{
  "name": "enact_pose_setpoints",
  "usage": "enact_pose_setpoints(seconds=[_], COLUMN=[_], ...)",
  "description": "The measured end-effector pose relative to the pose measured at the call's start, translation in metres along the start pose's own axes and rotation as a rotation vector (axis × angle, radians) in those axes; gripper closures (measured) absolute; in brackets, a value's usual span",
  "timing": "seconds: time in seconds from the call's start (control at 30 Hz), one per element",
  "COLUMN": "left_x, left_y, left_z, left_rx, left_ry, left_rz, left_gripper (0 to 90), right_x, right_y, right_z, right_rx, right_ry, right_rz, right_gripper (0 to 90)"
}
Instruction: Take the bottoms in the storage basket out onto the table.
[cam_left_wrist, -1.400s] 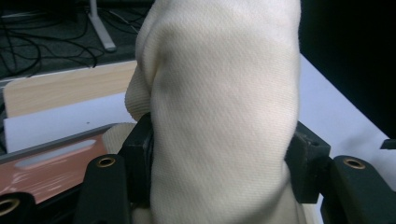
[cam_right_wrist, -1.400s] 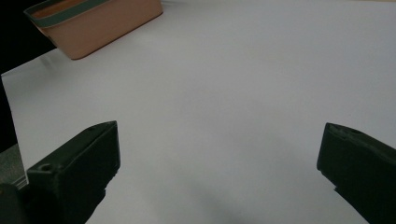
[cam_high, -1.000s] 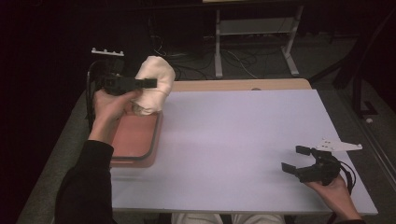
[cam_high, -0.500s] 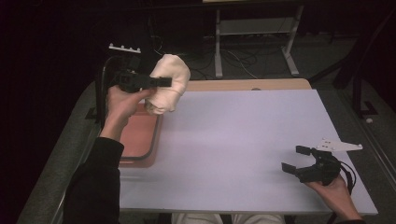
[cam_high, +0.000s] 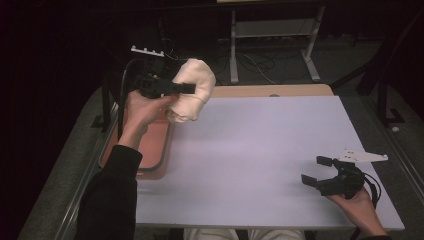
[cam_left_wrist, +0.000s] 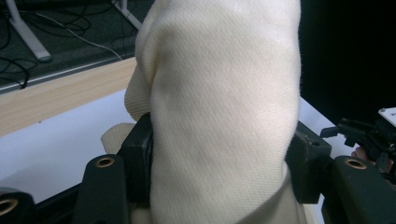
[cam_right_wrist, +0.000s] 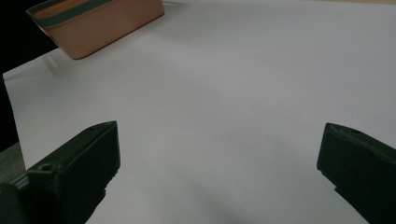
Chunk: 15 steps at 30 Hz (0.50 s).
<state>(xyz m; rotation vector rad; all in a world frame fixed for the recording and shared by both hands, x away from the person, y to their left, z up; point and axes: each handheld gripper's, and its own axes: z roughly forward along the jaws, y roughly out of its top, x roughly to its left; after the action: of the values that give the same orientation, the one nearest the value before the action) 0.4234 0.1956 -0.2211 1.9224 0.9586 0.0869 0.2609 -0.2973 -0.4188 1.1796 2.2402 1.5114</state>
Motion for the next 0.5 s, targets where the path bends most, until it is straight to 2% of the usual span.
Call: enact_pose_setpoints(seconds=[0.5], left_x=[-0.013], left_y=[0.003], left_z=[0.034], left_rx=[0.033], left_ry=[-0.048], left_rz=[0.020], left_gripper=[38.6], right_x=[0.000], right_y=[0.000], right_z=[0.000], right_rx=[0.000], right_ry=[0.004], right_rz=[-0.003], right_gripper=[0.0])
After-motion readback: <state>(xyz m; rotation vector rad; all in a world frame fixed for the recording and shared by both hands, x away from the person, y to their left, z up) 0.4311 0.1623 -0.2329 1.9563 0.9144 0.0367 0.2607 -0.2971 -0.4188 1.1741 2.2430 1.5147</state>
